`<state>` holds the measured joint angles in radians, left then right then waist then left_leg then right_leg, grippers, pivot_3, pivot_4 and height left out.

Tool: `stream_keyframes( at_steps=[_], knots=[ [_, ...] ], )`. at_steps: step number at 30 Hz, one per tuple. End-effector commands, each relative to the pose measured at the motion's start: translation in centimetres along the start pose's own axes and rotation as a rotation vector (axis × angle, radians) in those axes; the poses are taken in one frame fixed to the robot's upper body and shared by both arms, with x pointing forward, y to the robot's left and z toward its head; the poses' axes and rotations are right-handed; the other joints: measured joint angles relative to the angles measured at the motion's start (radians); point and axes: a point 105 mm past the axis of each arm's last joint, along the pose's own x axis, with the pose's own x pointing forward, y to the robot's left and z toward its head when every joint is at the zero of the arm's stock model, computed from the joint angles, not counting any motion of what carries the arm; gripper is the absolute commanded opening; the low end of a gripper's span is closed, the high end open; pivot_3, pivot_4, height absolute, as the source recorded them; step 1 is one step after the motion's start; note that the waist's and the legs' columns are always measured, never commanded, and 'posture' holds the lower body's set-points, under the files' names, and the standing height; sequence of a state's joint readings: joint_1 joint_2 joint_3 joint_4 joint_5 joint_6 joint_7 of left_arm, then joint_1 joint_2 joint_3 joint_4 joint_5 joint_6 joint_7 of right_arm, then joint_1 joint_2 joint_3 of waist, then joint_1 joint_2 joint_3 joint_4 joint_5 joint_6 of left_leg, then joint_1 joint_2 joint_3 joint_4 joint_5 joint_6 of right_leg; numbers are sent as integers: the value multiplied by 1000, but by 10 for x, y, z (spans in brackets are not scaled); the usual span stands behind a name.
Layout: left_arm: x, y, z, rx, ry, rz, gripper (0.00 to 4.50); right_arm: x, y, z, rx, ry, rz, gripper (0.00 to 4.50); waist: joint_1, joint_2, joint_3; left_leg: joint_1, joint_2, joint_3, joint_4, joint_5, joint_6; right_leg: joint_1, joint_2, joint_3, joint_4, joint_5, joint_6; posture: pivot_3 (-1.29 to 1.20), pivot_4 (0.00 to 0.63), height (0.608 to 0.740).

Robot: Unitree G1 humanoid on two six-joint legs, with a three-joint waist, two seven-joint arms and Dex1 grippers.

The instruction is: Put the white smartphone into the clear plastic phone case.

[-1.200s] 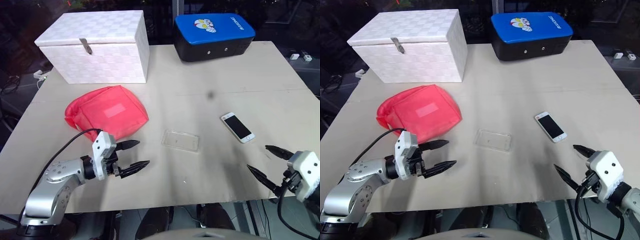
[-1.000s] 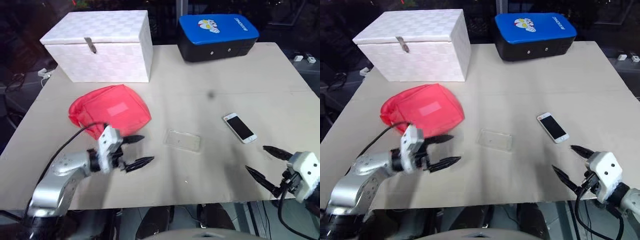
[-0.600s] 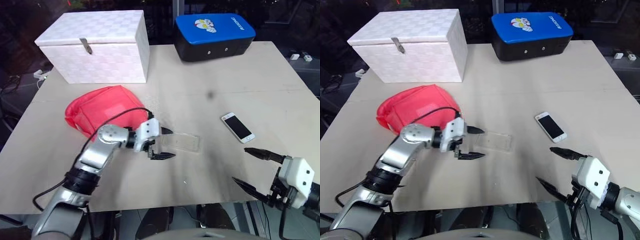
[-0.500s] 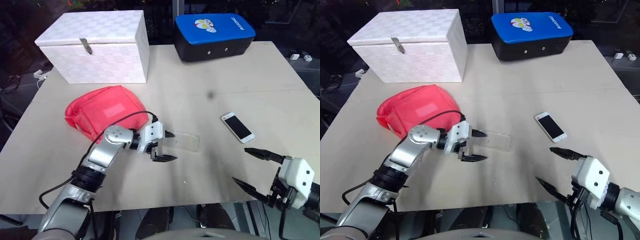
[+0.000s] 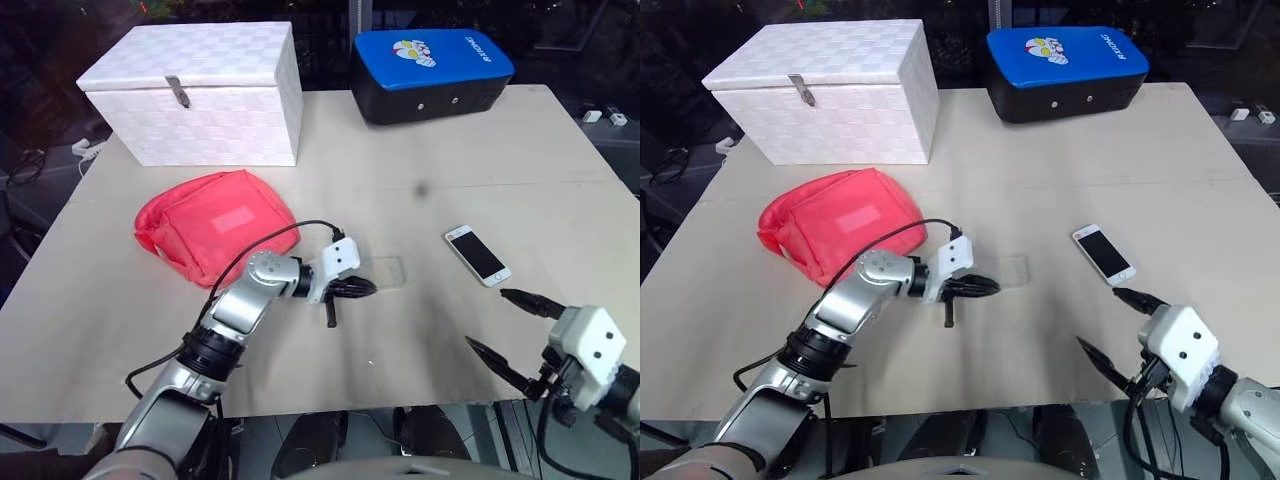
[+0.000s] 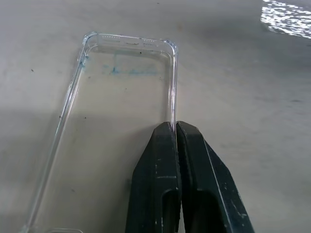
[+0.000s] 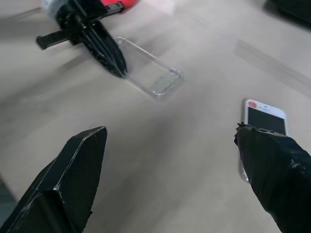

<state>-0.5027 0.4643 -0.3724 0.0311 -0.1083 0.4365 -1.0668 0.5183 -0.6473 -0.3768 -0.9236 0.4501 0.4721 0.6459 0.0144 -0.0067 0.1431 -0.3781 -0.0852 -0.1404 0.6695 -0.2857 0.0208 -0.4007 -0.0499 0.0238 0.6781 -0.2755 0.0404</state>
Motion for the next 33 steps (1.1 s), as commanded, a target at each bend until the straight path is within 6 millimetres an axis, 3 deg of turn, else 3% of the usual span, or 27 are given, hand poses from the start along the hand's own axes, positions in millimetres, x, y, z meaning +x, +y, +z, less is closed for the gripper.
stream_keyframes(
  at_steps=[1, 4, 7, 13, 15, 20, 25, 27, 30, 32, 33],
  knots=[
    [3, -4, 13, 58, -38, -42, 75, 6, -14, -4, 24, 22, -61, 4500, 0, 0, 0, 0, 0, 0, 0, 0, 0, 0, 0, 0, 0, 0, 0, 0, 150, 740],
    [3, -6, 20, 88, -89, -81, 75, 15, -33, -9, 38, 54, -113, 4500, -1, 0, 0, 0, 0, 0, 0, 0, 0, 0, 0, 0, 0, 0, 0, 0, 150, 740],
    [-5, -1, 33, 69, -171, -72, 892, 29, -48, -14, 58, 90, -140, 4500, -2, 0, 0, 0, 0, 0, 0, 0, 0, -1, 0, 0, 0, 0, 0, 0, 150, 740],
    [-48, -16, 48, 42, -304, -79, 3857, 70, -65, -34, 108, 185, -170, 4500, -24, -1, 1, -1, 0, 1, -1, 0, 0, -3, 0, 2, 0, 0, 0, 0, 150, 740],
    [-65, -18, 53, 23, -353, -34, 4457, 78, -71, -43, 122, 224, -199, 4500, -25, -1, 1, -2, 0, 1, -1, 0, 0, -4, -1, 2, 0, 0, 0, 0, 150, 740],
    [-101, -32, 54, 32, -474, 37, 4457, 84, -88, -65, 157, 314, -284, 4500, -25, -1, 1, -3, 0, 1, -1, 0, 0, -5, -1, 2, 0, 0, 0, 0, 150, 740],
    [-118, -42, 49, 31, -486, 71, 4457, 85, -95, -84, 209, 376, -306, 4500, -25, -1, 1, 0, 0, 1, -1, 0, 0, -1, -1, 2, 0, 0, 0, 0, 150, 740],
    [-119, -42, 46, 38, -477, 99, 4457, 89, -87, -88, 256, 391, -240, 4500, -24, -2, 1, 5, 0, 1, -1, -1, 1, 4, -1, 1, -1, 0, 0, 0, 150, 740],
    [-118, -43, 46, 26, -485, 119, 4500, 92, -80, -92, 269, 412, -165, 3687, -23, -2, 1, 17, 0, 2, -2, -4, 6, 16, -1, 2, -3, 0, 0, 0, 150, 740],
    [-117, -44, 48, 23, -487, 125, 4500, 91, -79, -94, 267, 422, -147, 2850, -23, -3, 0, 17, 0, 1, -2, -4, 6, 16, 0, 1, -5, 0, 0, 0, 150, 740],
    [-117, -45, 49, 21, -489, 128, 4500, 91, -79, -94, 271, 425, -144, 2697, -24, -3, 0, 17, 0, 1, -2, -4, 6, 16, 0, 0, -5, 0, 0, 0, 150, 740]
  ],
)
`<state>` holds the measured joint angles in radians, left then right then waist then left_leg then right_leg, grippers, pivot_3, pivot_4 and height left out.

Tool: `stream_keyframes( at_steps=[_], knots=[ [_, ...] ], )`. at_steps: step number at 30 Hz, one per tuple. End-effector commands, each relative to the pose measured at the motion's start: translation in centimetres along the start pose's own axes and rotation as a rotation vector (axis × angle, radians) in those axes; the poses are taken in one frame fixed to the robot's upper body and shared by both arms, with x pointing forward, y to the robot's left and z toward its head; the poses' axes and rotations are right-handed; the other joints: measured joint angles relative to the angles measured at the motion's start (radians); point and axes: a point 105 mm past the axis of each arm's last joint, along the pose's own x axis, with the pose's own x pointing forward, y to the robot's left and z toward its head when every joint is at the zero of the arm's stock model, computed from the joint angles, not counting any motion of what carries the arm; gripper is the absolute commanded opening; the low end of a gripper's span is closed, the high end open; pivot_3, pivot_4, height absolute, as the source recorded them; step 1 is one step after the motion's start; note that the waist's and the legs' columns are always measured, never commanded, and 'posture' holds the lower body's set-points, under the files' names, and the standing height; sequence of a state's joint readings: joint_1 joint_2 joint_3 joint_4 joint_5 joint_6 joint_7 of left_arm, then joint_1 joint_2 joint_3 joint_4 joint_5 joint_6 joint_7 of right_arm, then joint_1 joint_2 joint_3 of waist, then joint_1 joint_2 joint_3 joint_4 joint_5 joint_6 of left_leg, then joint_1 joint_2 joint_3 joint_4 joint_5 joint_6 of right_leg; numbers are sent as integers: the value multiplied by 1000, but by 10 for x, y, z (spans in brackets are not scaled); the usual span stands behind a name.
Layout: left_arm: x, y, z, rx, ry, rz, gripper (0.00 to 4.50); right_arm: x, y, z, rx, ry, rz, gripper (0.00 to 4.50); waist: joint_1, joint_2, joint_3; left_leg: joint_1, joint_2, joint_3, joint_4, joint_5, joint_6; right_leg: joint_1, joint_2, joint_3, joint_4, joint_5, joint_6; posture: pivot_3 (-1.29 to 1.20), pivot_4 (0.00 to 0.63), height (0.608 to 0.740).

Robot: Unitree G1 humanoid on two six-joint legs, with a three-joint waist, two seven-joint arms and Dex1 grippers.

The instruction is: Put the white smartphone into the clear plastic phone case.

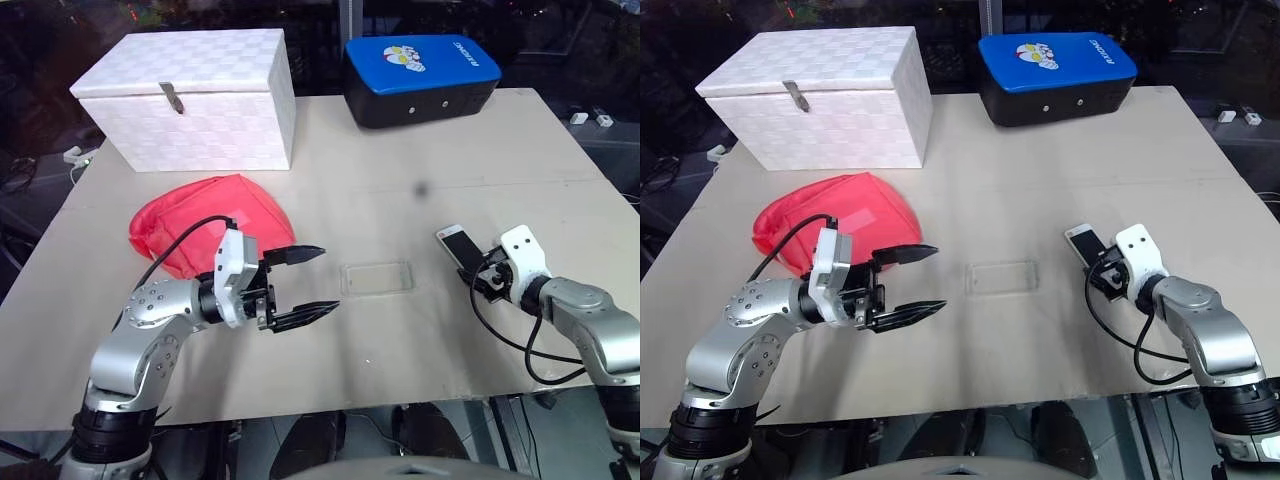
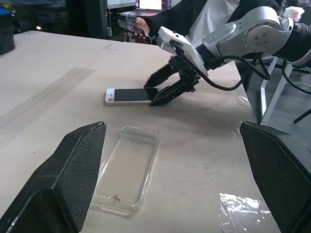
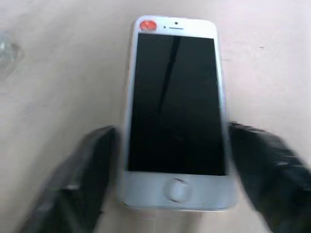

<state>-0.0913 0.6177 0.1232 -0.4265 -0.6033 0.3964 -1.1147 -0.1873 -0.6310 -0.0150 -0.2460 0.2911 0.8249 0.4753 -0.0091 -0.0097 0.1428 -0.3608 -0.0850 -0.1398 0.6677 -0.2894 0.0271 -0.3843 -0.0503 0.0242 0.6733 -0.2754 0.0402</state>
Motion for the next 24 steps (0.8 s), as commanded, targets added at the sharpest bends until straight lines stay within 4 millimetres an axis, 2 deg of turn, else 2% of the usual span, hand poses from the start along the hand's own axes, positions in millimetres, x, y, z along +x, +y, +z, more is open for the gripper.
stream_keyframes(
  at_steps=[1, 6, 8, 10, 16, 18, 21, 24],
  knots=[
    [1, -4, 13, 39, -31, 7, 4500, 3, -2, -29, 44, 116, 12, 2697, -1, 0, 0, 0, 0, 0, 0, 0, 0, 0, 0, 0, -1, 0, 0, 0, 150, 740],
    [3, -2, 13, 40, -27, 27, 4500, 0, -12, -25, 49, 95, -15, 2697, 0, -1, 0, 0, 0, 0, 0, 0, 0, 0, 0, 0, -1, 0, 0, 0, 150, 740],
    [4, -1, 12, 40, -28, 29, 4500, -1, -14, -22, 28, 86, -12, 3735, 1, -1, 0, 0, 0, 0, 0, 0, 0, 0, 0, 0, -1, 0, 0, 0, 150, 740],
    [6, -1, 12, 42, -28, 27, 4500, 0, -12, -22, 30, 83, 1, 4463, 1, 0, 0, -1, 0, 0, 0, 0, 0, 0, 0, 0, -2, 0, 0, 0, 150, 740],
    [14, -1, 17, 53, -31, 15, 4500, 2, -6, -28, 9, 108, 15, 4463, 2, 0, 0, -1, 0, 0, -2, 0, 0, 0, 0, 0, -2, 0, 0, 0, 150, 740],
    [16, -1, 19, 55, -33, 12, 4500, 3, -2, -30, 18, 115, 35, 3951, 1, 0, 0, -1, 0, 0, -2, 0, 0, 0, 0, 0, -2, 0, 0, 0, 150, 740],
    [19, -3, 22, 58, -33, 11, 4500, 3, 3, -33, 27, 125, 61, 2816, -1, -1, 0, -1, 0, 0, -2, 0, 0, 0, 0, 0, -3, 0, 0, 0, 150, 740],
    [20, -5, 24, 62, -32, 14, 4500, 3, 5, -34, 33, 126, 75, 2776, 0, -1, 0, -1, 0, 0, -2, 0, 0, 0, 0, 0, -4, 0, 0, 0, 150, 740]
  ],
)
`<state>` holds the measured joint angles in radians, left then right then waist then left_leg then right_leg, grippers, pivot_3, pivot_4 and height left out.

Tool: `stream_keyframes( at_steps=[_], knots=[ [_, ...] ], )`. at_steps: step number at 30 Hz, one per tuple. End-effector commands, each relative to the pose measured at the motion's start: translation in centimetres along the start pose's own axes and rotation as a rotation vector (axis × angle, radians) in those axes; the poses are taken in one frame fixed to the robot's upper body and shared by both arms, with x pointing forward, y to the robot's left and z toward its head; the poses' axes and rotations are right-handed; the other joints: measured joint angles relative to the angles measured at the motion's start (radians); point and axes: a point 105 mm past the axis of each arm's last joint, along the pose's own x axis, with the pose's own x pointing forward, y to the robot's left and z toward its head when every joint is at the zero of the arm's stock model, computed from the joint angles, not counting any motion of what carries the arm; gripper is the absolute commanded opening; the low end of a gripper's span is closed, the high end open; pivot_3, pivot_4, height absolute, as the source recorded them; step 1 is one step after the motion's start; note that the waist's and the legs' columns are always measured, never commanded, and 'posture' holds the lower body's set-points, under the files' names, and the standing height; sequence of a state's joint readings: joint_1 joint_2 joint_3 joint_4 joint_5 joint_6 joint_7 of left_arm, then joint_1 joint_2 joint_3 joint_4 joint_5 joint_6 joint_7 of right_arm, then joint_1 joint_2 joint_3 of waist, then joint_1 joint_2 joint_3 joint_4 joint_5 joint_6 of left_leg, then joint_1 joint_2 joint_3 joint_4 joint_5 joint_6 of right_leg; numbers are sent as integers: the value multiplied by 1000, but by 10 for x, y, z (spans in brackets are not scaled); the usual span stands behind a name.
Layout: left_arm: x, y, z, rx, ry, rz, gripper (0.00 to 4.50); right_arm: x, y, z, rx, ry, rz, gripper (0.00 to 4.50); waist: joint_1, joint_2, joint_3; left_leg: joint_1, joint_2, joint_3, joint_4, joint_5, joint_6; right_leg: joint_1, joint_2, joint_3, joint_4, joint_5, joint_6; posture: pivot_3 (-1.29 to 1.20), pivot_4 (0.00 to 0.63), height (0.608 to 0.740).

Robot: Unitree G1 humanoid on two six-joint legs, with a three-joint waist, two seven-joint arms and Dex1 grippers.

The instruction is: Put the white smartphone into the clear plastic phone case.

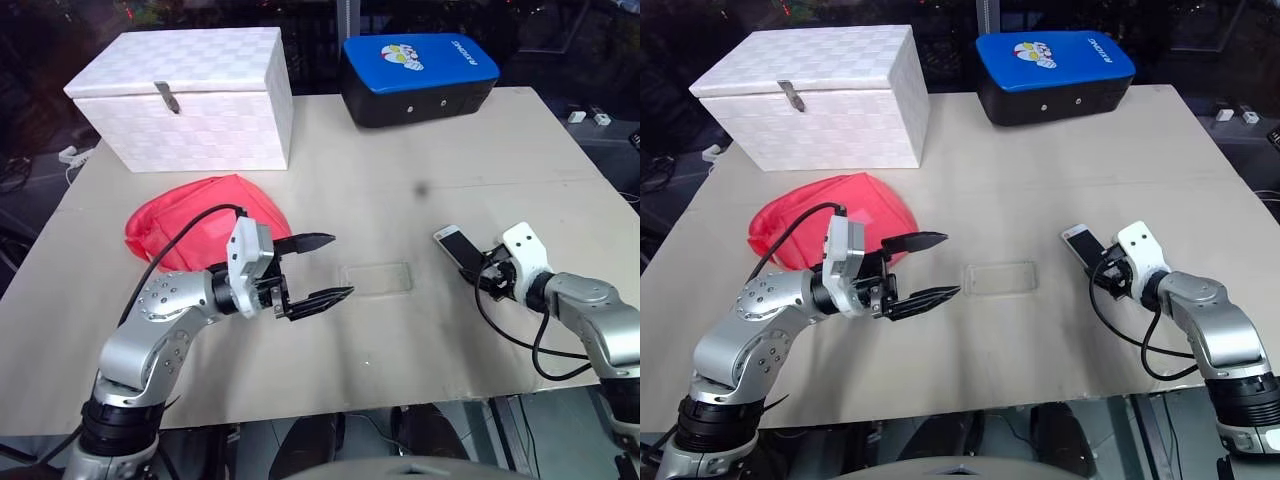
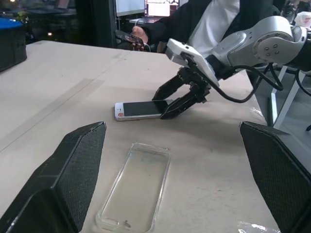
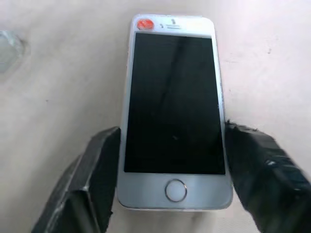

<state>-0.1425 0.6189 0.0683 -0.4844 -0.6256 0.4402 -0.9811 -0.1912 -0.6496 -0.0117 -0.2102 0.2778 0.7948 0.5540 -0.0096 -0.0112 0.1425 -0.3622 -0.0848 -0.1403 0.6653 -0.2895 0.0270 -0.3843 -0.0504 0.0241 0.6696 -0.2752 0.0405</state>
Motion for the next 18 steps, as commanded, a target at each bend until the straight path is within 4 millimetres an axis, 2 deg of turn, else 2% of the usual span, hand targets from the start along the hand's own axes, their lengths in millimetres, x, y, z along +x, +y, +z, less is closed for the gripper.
stream_keyframes(
  at_steps=[1, 4, 8, 12, 15, 18],
  knots=[
    [2, -8, 13, 41, -19, -22, 4500, 4, 6, -31, 55, 113, 30, 2776, 1, 0, 0, 0, 0, 0, 0, 0, 0, 0, 0, 0, -1, 0, 0, 0, 150, 740],
    [-4, -9, 7, 33, -10, -2, 4500, 2, 2, -16, 53, 17, 24, 2776, 0, 0, 0, 0, 0, 0, -1, 0, 0, 0, 0, 0, -2, 0, 0, 0, 150, 740],
    [-17, -8, -8, 18, 13, 41, 4500, -6, 8, 31, -22, -226, 88, 2776, -5, 1, 3, -1, 0, 0, -3, 0, 0, 0, 0, 1, -4, 0, 0, 0, 150, 740],
    [-26, -8, -19, 16, 39, 64, 4500, -12, 30, 61, -109, -335, 199, 2776, -3, 8, 8, -2, 0, 1, -9, 1, -1, -4, 0, 2, -4, 0, 0, 0, 150, 740],
    [-31, -7, -22, 19, 58, 78, 4500, -11, 53, 72, -240, -335, 297, 2776, -2, 8, 9, -5, 0, 1, -12, 3, -5, -8, 0, 2, -5, 0, 0, 0, 150, 740],
    [-37, -8, -25, 16, 82, 83, 4500, -9, 73, 75, -399, -293, 388, 2776, -2, 8, 9, -10, 0, 1, -13, 3, -5, -12, 0, 1, -8, 0, 0, 0, 150, 740]
  ],
)
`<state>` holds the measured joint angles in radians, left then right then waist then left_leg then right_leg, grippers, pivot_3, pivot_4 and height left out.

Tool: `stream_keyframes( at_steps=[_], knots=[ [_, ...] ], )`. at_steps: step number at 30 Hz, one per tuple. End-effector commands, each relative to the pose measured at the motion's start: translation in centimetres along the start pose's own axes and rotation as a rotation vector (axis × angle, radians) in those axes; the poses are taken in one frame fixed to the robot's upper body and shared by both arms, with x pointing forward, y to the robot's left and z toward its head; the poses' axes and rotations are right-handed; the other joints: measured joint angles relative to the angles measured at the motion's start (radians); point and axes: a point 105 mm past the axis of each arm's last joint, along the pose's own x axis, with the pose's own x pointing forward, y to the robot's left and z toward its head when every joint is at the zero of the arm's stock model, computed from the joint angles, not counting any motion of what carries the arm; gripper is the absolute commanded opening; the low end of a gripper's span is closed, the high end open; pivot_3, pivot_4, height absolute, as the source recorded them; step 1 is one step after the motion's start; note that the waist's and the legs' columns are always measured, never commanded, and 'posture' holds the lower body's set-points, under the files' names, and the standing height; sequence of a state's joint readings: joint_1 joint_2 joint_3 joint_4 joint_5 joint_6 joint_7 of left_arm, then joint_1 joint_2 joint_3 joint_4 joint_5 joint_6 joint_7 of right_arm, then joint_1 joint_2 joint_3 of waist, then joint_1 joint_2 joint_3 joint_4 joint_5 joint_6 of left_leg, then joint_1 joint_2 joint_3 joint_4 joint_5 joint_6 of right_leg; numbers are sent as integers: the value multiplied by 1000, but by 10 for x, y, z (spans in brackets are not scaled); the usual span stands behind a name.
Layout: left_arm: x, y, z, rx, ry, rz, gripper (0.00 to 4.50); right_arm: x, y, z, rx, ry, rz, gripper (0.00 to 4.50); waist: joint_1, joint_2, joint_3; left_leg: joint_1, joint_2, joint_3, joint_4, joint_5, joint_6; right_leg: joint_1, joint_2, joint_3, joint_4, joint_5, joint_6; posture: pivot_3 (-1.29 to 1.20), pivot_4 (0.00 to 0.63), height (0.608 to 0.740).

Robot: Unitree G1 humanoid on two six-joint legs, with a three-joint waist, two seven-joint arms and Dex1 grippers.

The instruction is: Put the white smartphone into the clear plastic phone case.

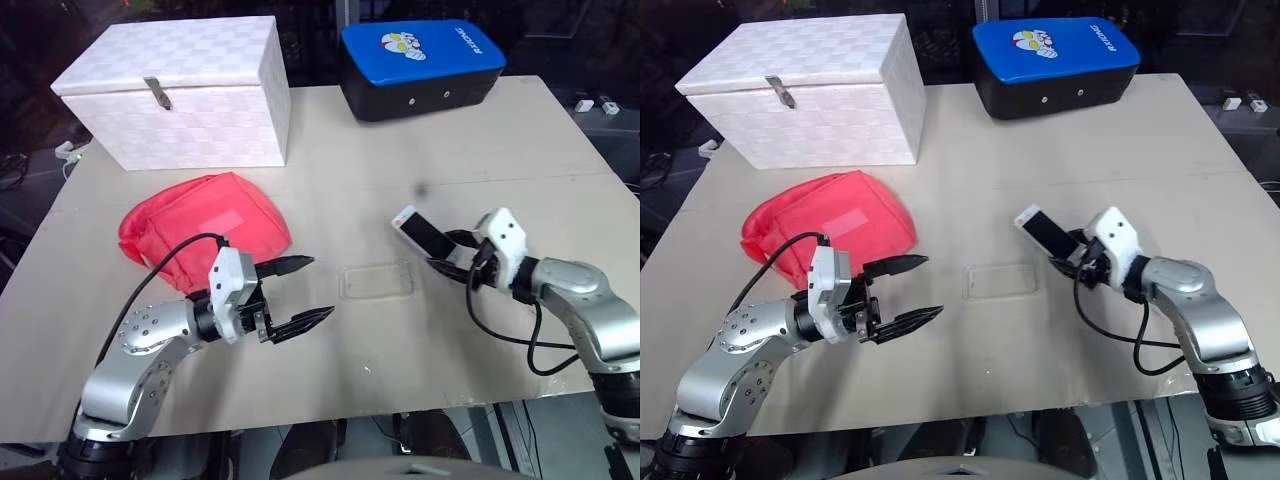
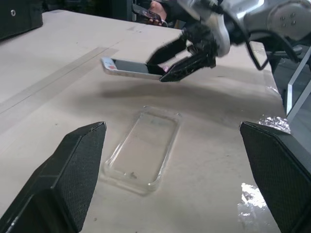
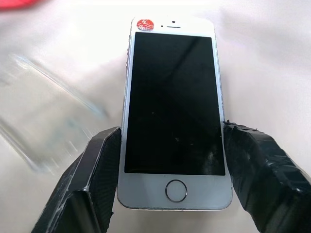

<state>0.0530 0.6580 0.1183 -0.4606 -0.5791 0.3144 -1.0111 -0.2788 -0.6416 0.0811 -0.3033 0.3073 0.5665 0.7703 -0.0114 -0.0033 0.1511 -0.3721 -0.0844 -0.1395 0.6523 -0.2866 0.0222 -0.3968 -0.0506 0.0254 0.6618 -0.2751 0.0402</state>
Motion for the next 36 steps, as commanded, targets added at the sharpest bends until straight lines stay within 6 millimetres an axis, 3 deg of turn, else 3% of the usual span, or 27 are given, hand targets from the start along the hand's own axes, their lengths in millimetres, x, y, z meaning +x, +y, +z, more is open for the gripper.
stream_keyframes(
  at_steps=[1, 3, 12, 23, 30, 36],
  knots=[
    [-9, 0, 3, 40, 16, 9, 4500, 6, 19, 13, -220, 42, 150, 2776, 1, 0, 0, -1, 0, 0, 0, 0, 0, -1, 0, 0, -1, 0, 0, 0, 150, 740],
    [-13, -2, -2, 33, 36, 15, 4500, 10, 29, 11, -356, 106, 259, 2776, -2, 0, 0, -12, -1, 1, 1, 0, 0, -11, -1, 1, 0, 0, 0, 0, 150, 740],
    [-21, -7, 0, 29, 50, 37, 4500, 15, 38, 3, -564, 203, 422, 2776, 1, 0, 0, -13, 0, 1, 1, 0, 0, -13, -1, 1, 0, 0, 0, 0, 150, 740],
    [-17, -13, 9, 25, 50, 44, 4500, 29, 37, 10, -540, 254, 435, 2775, -2, 0, 0, -12, 0, 2, 1, 0, 0, -13, 0, 1, 1, 0, 0, 0, 150, 740],
    [-24, -11, -1, 3, 67, 55, 4500, 34, 34, 15, -448, 275, 432, 2775, -2, 0, 0, -12, 0, 2, 1, 0, 0, -13, 0, 1, 1, 0, 0, 0, 150, 740],
    [-30, -12, -9, -9, 77, 65, 4500, 31, 38, 5, -497, 337, 486, 2775, -1, 0, 0, -12, 0, 2, 1, 0, 0, -13, 0, 1, 1, 0, 0, 0, 150, 740]
  ],
)
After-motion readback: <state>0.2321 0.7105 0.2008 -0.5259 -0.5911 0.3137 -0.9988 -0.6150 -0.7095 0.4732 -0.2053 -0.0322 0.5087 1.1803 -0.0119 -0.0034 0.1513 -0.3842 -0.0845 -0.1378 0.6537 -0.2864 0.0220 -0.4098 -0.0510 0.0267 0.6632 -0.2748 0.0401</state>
